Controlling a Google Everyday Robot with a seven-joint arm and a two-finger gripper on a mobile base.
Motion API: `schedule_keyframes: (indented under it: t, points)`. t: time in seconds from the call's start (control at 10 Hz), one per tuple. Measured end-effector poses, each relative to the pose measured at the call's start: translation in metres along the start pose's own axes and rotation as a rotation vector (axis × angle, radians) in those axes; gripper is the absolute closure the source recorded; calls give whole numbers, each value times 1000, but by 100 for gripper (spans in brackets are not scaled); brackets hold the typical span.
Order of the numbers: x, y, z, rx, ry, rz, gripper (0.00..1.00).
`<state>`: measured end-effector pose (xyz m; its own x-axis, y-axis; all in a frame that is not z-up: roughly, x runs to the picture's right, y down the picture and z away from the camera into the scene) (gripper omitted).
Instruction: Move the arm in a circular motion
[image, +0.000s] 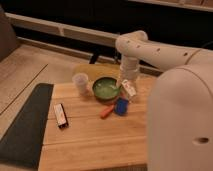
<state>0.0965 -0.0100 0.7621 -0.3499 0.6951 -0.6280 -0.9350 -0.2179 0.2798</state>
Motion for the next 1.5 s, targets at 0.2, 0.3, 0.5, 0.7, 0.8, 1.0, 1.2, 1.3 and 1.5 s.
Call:
schedule_keyframes:
  t: [0.2,0.3,0.5,0.7,0.8,1.0,1.2,1.3,1.5]
  points:
    - [2,43,-2,13,-4,-68,35]
    - [4,65,-2,22,-5,-103,35]
    - [9,105,-3,29,-8,-167,35]
    - [15,144,-6,30,-30,-243,35]
    - [19,162,-6,30,-51,-286,35]
    - [32,195,-2,31,-79,-366,35]
    - [57,231,1,7,-94,-447,35]
    - [69,245,1,-3,-102,-481,35]
    - [93,269,0,-19,-126,-550,35]
